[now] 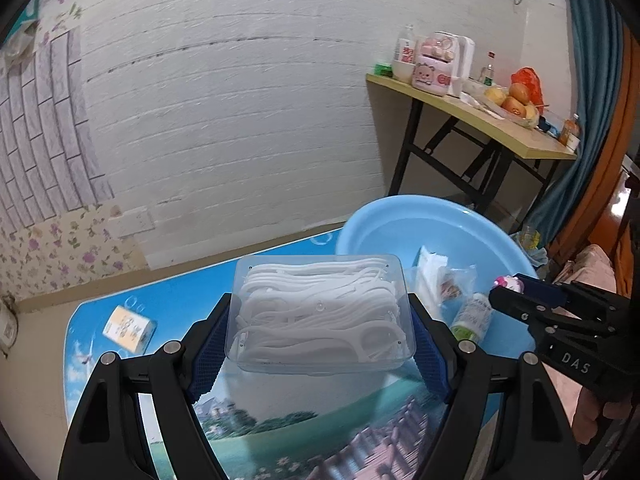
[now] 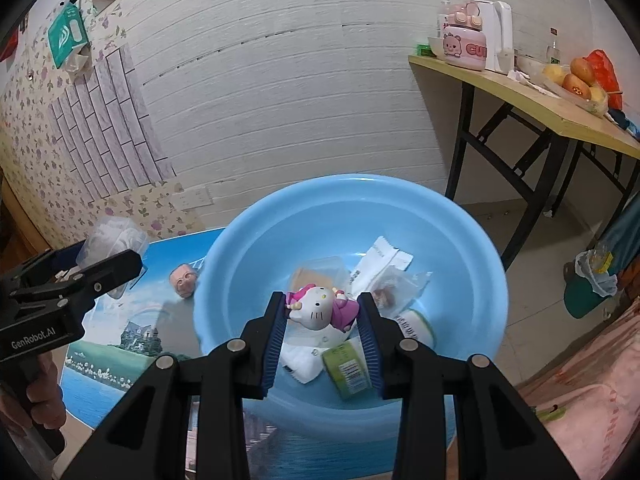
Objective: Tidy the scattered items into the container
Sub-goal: 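Lower the floss-pick box into the basin while the right tool releases the toy inside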
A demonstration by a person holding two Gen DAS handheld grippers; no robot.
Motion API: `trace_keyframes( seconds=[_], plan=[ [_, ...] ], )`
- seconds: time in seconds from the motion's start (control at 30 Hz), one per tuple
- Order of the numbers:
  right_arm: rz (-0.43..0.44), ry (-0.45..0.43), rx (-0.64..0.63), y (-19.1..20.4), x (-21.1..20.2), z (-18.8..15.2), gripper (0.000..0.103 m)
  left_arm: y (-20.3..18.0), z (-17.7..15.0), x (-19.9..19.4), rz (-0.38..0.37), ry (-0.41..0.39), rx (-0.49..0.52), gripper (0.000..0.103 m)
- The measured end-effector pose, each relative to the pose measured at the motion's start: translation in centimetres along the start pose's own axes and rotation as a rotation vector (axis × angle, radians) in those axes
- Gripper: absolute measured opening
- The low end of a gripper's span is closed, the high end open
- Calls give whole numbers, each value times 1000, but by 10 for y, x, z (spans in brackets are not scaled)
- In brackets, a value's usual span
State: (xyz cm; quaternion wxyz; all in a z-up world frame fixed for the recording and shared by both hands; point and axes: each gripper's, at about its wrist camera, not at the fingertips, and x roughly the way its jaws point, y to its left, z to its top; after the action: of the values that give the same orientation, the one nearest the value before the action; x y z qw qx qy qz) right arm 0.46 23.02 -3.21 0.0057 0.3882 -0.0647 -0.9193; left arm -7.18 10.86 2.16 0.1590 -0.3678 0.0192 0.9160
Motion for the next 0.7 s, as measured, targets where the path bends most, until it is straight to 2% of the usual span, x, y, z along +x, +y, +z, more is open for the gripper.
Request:
trace_keyframes(
  seconds=[0.7],
  plan=[
    [-51,9,19,-44,7,17,37,-53,23,43,-84,30,72,79]
  ],
)
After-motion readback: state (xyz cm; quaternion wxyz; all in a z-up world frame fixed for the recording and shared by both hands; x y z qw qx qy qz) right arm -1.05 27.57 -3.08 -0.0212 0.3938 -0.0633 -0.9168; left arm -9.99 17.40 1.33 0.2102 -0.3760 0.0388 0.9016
